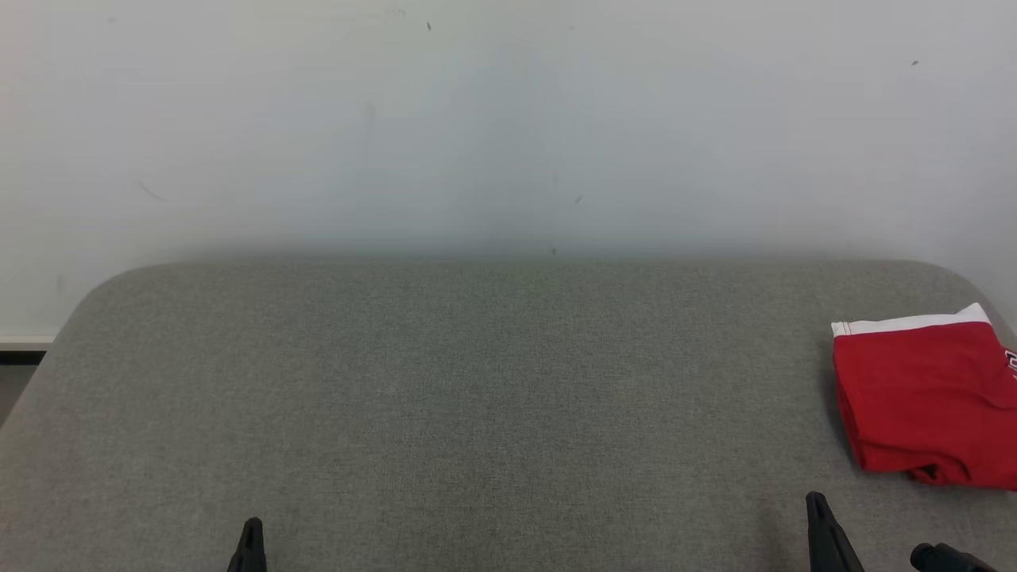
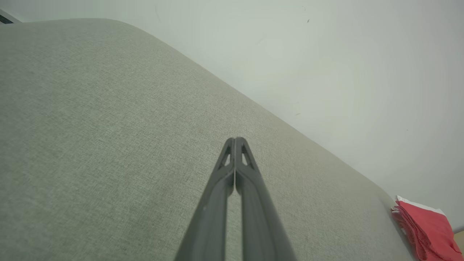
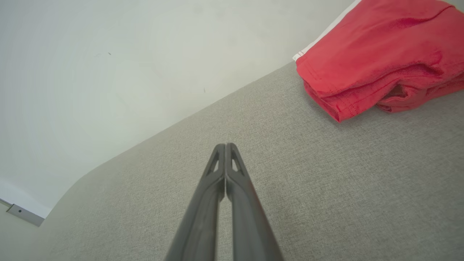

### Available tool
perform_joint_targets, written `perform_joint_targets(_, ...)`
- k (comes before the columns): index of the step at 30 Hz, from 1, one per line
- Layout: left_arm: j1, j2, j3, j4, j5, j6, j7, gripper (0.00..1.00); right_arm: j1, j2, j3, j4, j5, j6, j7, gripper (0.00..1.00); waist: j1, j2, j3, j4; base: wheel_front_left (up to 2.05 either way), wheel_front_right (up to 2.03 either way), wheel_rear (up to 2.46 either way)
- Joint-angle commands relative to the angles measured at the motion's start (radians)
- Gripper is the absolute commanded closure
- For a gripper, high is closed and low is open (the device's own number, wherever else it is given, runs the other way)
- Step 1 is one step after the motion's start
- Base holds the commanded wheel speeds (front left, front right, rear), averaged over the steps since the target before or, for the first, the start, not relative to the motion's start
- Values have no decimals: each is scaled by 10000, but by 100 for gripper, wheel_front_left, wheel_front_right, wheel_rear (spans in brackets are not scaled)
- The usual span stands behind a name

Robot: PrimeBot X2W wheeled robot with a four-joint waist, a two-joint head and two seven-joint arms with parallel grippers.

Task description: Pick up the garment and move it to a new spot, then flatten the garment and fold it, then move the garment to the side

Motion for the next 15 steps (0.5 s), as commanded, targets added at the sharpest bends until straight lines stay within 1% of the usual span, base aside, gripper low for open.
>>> perform_joint_targets(1,-359,3,64,-65,-458,-6,123,100,-318,-22,-50,-240,494,-4,55,100,-1,-1,20,-5,0,0,0)
perform_joint_targets(15,-743,-10,221,37,-2213,-9,709,100,-430,-26,-151,-443,2494,-6,362,100,-1,-1,159,-41,0,0,0)
